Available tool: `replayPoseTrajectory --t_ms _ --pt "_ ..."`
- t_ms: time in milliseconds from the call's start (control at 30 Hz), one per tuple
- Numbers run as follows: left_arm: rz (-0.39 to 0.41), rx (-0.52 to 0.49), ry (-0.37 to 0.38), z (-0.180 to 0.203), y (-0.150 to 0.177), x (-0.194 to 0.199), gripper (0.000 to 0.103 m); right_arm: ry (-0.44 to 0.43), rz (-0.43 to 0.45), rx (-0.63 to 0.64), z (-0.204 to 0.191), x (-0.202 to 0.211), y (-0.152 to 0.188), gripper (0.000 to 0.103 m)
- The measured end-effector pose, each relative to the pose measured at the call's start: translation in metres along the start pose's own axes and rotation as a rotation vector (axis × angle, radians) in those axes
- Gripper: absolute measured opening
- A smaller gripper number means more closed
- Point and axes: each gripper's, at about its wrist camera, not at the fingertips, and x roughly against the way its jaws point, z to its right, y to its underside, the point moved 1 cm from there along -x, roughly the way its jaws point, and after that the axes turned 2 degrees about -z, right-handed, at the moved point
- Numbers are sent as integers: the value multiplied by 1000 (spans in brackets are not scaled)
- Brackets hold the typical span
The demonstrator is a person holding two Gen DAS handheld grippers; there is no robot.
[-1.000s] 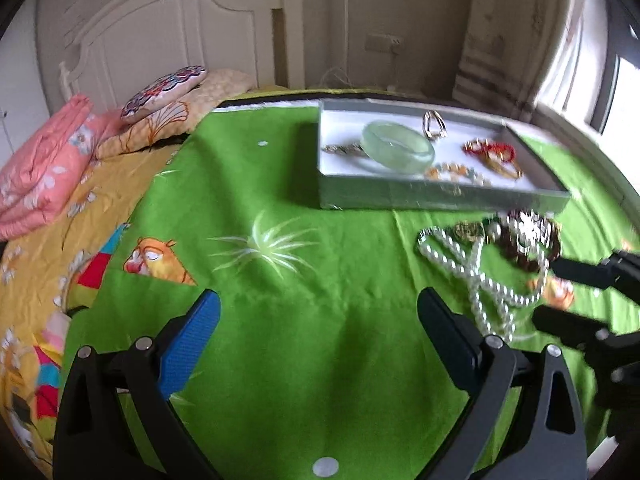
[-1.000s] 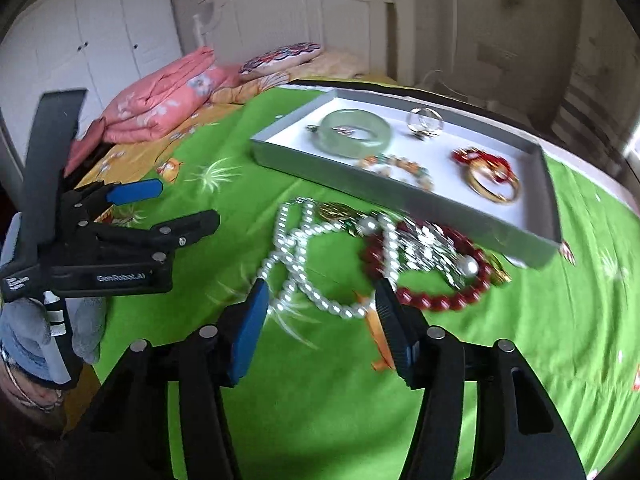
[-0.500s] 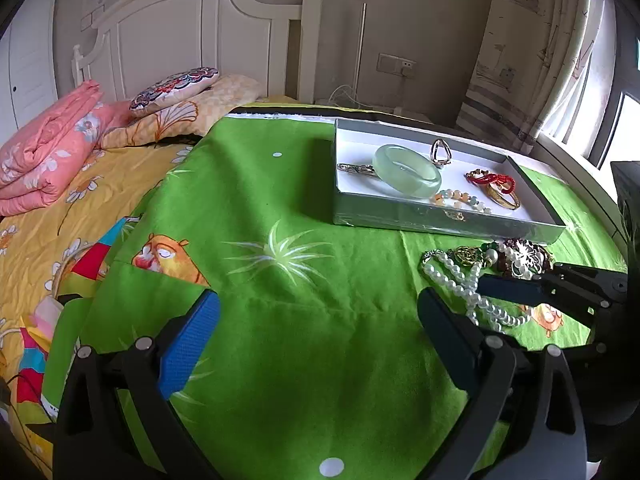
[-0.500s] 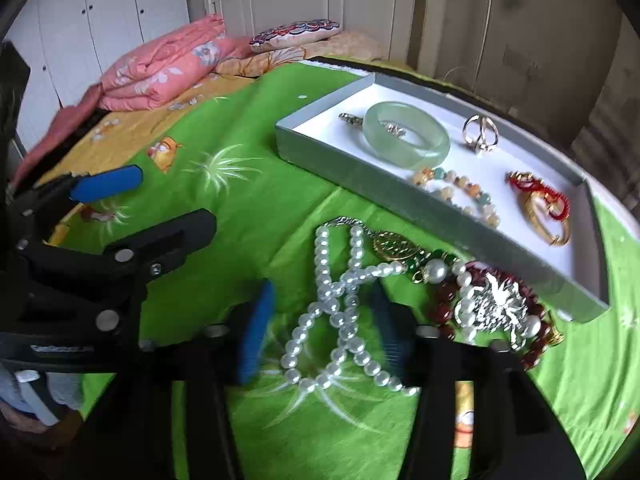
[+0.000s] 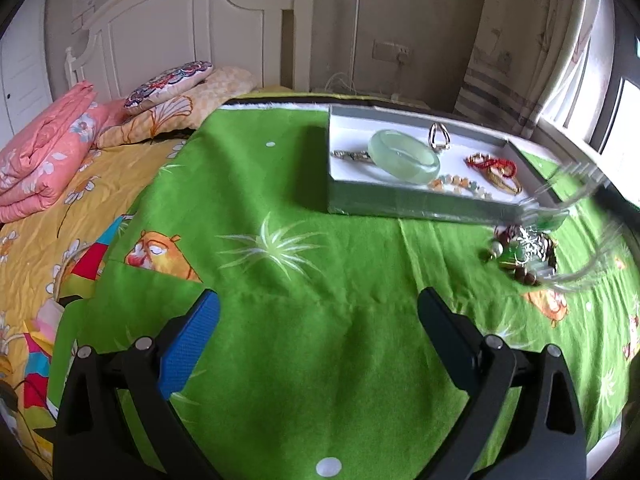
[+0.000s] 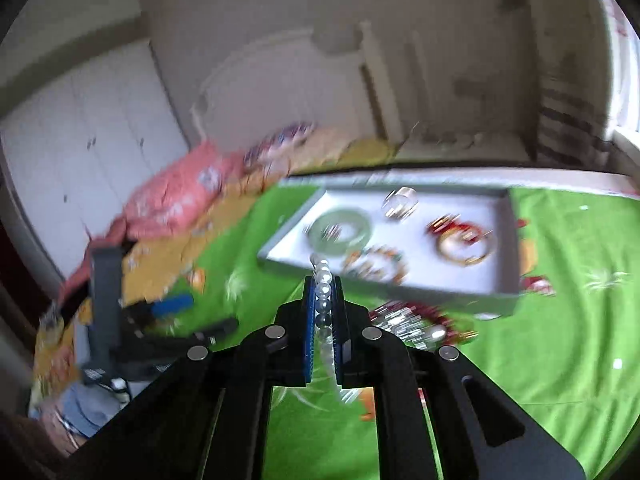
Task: Organize jewelry
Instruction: 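Grasp the white pearl necklace with the right tool, then grasp the silver pendant with the left tool while the right tool holds the pearls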
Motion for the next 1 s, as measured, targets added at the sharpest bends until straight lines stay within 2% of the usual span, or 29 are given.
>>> replayPoseTrajectory --t_ms 67,200,300,400,567,667,900,1000 --pt "-26 -30 -18 5 0 -4 98 0 39 -19 8 17 -5 8" --pt "-25 -103 -55 21 0 -3 98 -2 104 -40 20 46 -8 8" --pt "-50 -124 3 37 -2 -3 98 20 117 -49 29 57 -4 8" --pt "-49 -160 27 61 -6 -3 98 38 113 -84 44 58 5 8" --pt "-21 -285 53 108 -17 -9 98 45 97 -130 66 59 20 8" --pt "6 -374 43 132 -26 -18 97 42 93 -154 76 60 29 8" --pt "-14 -549 50 171 -35 -43 77 17 97 -201 94 59 42 8" --pt "-28 -589 65 182 -39 -51 75 7 102 -210 98 60 44 8"
